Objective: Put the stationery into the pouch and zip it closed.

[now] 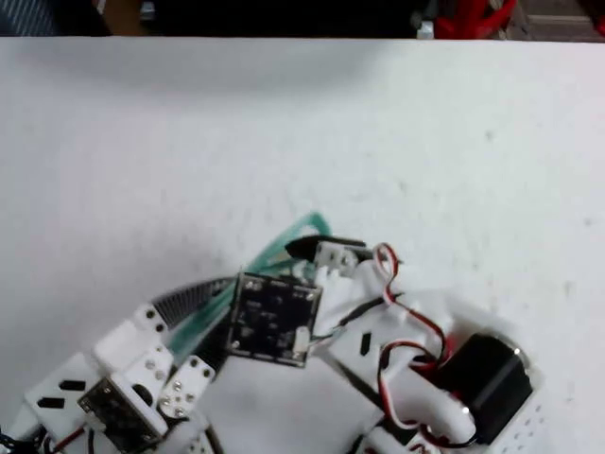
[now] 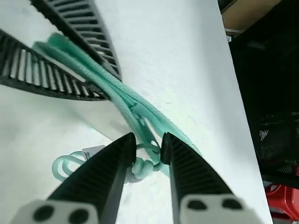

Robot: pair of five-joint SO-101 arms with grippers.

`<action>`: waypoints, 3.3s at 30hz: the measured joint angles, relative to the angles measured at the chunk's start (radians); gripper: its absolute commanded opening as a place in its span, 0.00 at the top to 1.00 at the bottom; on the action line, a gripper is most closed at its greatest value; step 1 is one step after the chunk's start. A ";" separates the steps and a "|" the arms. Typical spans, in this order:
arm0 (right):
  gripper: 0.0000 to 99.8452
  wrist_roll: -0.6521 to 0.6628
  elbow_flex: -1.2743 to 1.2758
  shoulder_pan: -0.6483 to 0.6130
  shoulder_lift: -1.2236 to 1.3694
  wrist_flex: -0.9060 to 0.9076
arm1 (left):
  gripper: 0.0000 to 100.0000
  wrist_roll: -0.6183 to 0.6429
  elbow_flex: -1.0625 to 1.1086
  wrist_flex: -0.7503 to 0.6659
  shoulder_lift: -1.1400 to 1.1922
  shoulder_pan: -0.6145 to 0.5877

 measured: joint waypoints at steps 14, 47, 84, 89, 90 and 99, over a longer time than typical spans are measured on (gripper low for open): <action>0.98 0.012 -0.043 -0.015 0.071 0.011 | 0.98 -0.002 0.000 0.002 0.000 0.002; 0.98 0.006 -0.071 0.043 0.040 0.043 | 0.98 -0.002 0.000 0.000 0.000 0.002; 0.86 -0.083 0.176 0.166 -0.250 0.037 | 0.98 0.000 0.000 0.002 0.000 0.002; 0.85 -0.103 0.318 0.103 -0.308 -0.029 | 0.98 0.000 0.000 0.002 0.000 0.002; 0.85 -0.120 0.341 0.094 -0.313 -0.043 | 0.98 0.000 0.000 0.002 0.000 0.002; 0.86 -0.296 0.465 0.051 -0.316 -0.158 | 0.98 0.000 0.000 0.002 0.000 -0.002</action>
